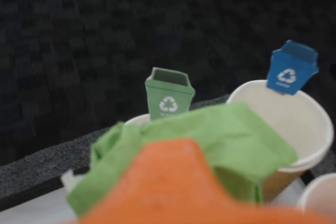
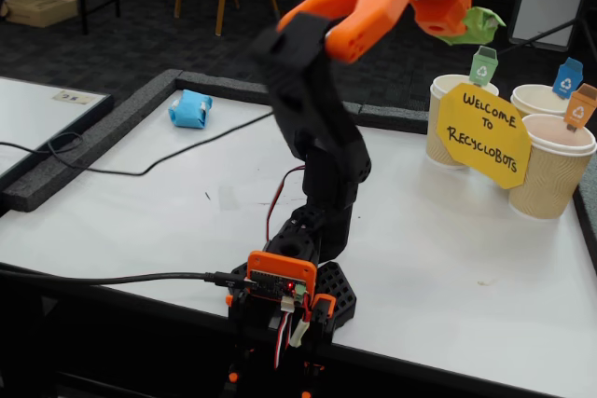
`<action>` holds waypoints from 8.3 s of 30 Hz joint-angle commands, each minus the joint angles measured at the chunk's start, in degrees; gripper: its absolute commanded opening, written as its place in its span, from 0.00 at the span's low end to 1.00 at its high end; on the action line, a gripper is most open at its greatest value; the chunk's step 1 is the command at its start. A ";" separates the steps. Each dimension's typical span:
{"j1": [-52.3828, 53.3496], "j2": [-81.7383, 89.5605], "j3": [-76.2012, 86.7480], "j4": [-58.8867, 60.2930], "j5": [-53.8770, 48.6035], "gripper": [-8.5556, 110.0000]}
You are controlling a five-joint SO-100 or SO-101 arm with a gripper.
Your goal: Sort rubbish by color.
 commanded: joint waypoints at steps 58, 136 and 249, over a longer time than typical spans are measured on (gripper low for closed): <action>-23.29 44.47 20.13 16.96 -1.41 0.07; -62.14 -49.83 -46.41 21.36 -31.82 0.17; -59.68 -77.17 -64.86 12.92 -60.21 0.23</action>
